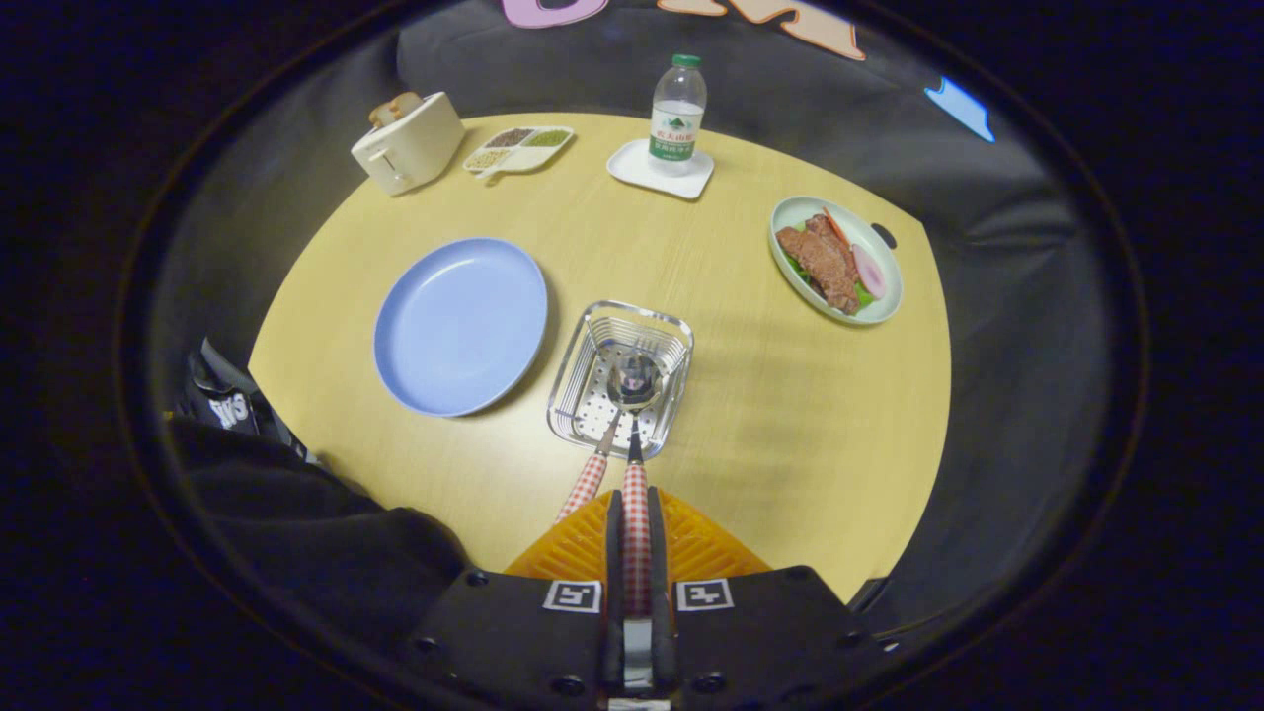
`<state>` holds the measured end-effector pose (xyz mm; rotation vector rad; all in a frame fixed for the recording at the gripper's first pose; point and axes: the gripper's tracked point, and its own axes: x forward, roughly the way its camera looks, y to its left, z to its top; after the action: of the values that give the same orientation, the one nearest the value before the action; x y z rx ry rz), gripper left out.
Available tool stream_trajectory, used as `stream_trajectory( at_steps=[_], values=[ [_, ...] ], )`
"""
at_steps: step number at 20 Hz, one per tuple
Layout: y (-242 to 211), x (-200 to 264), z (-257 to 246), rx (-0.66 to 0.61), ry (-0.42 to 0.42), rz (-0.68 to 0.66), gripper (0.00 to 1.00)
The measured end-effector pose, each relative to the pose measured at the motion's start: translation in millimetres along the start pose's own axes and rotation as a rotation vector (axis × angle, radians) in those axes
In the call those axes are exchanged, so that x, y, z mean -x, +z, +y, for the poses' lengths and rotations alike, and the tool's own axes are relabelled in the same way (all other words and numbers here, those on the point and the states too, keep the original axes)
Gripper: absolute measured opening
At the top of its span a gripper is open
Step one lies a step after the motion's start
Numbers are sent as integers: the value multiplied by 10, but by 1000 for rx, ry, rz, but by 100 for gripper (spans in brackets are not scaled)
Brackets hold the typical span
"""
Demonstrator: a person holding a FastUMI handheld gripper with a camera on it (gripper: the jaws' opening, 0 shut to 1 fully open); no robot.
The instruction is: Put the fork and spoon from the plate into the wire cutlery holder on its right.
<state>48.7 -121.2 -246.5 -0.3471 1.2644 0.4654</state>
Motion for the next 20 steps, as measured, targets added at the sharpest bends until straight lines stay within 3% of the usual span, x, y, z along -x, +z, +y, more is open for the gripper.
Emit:
stream_trajectory(
  at_steps=[5, 11, 14, 20],
  values=[
    [-1, -181, 85, 51, 28, 71, 14],
    [64, -283, 94, 6, 57, 143, 14],
    [98, -252, 121, 3, 63, 150, 20],
    [353, -60, 164, -40, 84, 49, 70]
  ],
)
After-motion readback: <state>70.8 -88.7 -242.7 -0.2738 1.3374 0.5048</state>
